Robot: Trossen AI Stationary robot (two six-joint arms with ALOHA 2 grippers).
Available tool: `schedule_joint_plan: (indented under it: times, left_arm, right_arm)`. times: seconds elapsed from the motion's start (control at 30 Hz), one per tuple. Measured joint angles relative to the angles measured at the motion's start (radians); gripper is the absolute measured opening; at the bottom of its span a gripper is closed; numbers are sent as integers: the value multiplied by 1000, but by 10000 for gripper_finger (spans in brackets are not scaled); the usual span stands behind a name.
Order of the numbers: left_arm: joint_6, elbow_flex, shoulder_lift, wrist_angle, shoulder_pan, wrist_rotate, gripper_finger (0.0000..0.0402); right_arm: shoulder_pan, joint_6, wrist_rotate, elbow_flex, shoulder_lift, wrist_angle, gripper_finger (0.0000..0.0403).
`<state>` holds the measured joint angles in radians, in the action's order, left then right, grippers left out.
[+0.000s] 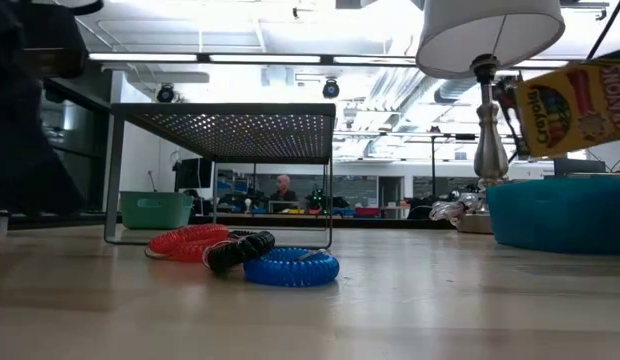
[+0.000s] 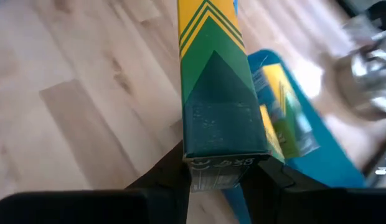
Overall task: Pick & Place Office Desk Supplies
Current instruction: Put the crayon box into the blue bin
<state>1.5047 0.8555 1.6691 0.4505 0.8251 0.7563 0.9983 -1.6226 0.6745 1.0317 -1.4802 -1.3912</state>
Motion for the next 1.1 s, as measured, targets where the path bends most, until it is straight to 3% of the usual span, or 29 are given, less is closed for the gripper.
schedule_joint_plan:
  times: [0.4, 0.6, 1.1]
  left_arm:
    - [-9, 0, 0, -27, -56, -1, 132]
    - [-16, 0, 0, -30, -58, -9, 132]
    - [-16, 0, 0, -29, -57, -9, 132]
  right_arm:
    - [49, -22, -24, -212, 221, 109, 105]
    - [49, -12, -47, -271, 233, 181, 105]
    - [49, 4, -98, -278, 233, 135, 106]
